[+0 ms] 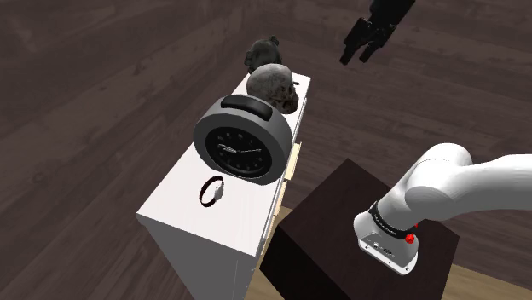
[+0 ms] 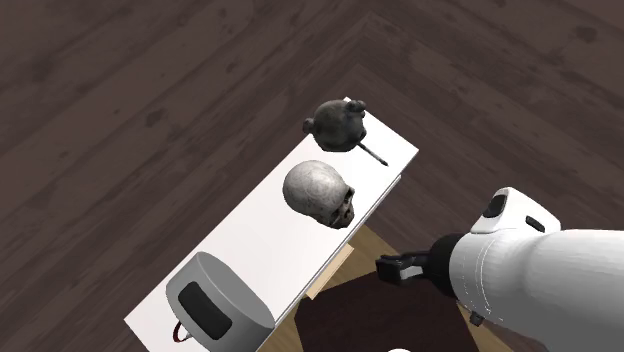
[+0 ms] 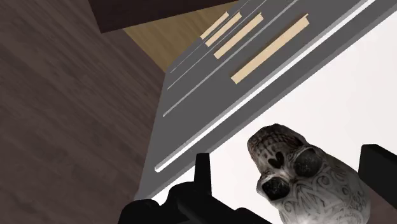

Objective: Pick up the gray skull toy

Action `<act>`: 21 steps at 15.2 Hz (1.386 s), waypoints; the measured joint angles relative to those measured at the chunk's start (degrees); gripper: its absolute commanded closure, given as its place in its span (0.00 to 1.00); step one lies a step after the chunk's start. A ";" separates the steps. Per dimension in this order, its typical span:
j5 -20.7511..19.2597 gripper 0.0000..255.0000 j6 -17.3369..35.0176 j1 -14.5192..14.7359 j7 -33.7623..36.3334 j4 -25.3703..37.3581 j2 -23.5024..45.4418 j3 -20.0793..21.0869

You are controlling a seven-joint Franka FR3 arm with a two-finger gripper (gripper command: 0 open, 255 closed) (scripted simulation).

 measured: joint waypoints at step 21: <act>38.93 0.00 57.60 16.81 -15.20 -5.05 20.49 -21.51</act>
